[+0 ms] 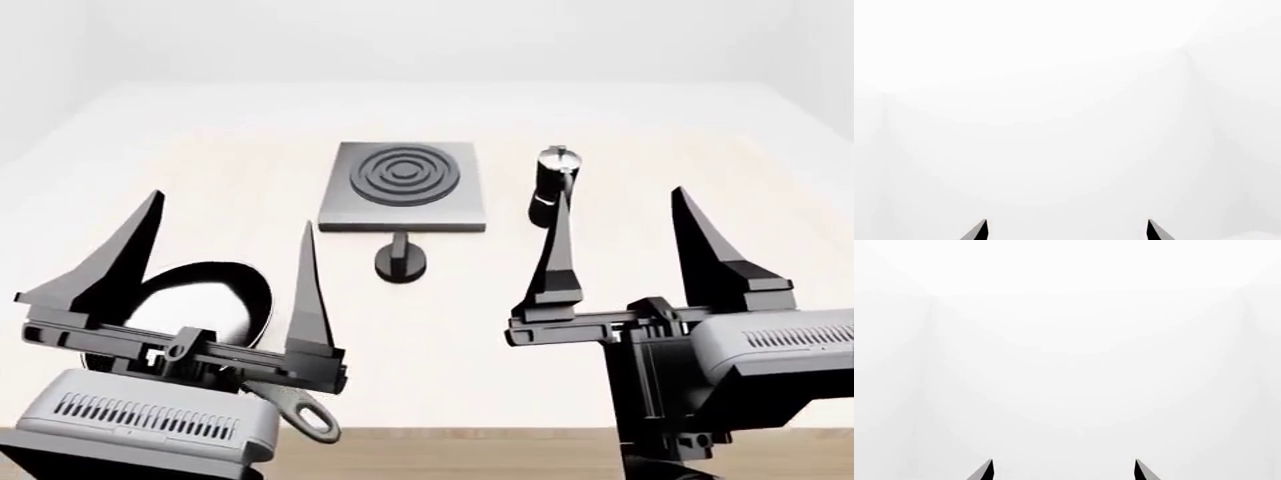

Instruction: Turn on the stove and put the moka pot on it.

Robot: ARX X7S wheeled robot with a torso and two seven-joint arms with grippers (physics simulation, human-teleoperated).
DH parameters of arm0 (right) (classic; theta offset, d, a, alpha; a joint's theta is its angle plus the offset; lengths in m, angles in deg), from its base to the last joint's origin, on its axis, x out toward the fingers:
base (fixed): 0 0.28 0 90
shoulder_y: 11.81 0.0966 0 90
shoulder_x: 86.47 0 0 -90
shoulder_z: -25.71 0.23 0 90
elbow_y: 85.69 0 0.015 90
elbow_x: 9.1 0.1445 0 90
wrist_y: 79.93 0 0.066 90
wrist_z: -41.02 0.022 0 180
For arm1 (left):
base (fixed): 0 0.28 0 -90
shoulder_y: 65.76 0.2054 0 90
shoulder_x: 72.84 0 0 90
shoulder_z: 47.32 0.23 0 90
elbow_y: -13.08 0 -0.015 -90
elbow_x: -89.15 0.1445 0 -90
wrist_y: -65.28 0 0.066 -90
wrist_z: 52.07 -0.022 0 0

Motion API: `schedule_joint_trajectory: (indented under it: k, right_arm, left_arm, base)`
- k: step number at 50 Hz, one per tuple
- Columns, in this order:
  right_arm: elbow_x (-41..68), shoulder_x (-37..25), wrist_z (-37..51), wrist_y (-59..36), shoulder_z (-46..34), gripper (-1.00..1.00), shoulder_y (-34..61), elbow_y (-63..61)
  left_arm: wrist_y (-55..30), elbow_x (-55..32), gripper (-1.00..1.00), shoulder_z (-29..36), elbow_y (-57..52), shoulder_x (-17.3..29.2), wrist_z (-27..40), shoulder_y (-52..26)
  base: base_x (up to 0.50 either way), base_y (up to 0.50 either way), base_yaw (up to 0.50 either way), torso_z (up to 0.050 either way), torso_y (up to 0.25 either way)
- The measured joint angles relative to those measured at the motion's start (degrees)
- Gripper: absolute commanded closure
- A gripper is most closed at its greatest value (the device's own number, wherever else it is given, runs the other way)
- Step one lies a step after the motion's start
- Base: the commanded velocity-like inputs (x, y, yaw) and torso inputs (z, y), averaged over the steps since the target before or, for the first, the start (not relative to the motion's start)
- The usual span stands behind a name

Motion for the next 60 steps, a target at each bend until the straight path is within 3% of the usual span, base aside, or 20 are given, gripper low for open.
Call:
schedule_joint_trajectory:
  k: [53,60]
  right_arm:
    - [0.93,-2.90,2.79,0.95,-2.07,-1.00,-0.06,0.46]
    - [0.98,-3.25,3.20,1.04,-2.36,-1.00,-0.20,0.64]
  left_arm:
    - [2.23,-0.99,-1.00,0.75,1.58,1.89,2.23,0.77]
    - [1.79,-1.03,-1.00,1.02,1.33,2.01,2.48,0.66]
  base:
    - [0.39,0.00,0.00,0.000,0.000]
    - [0.04,0.00,0.00,0.000,0.000]
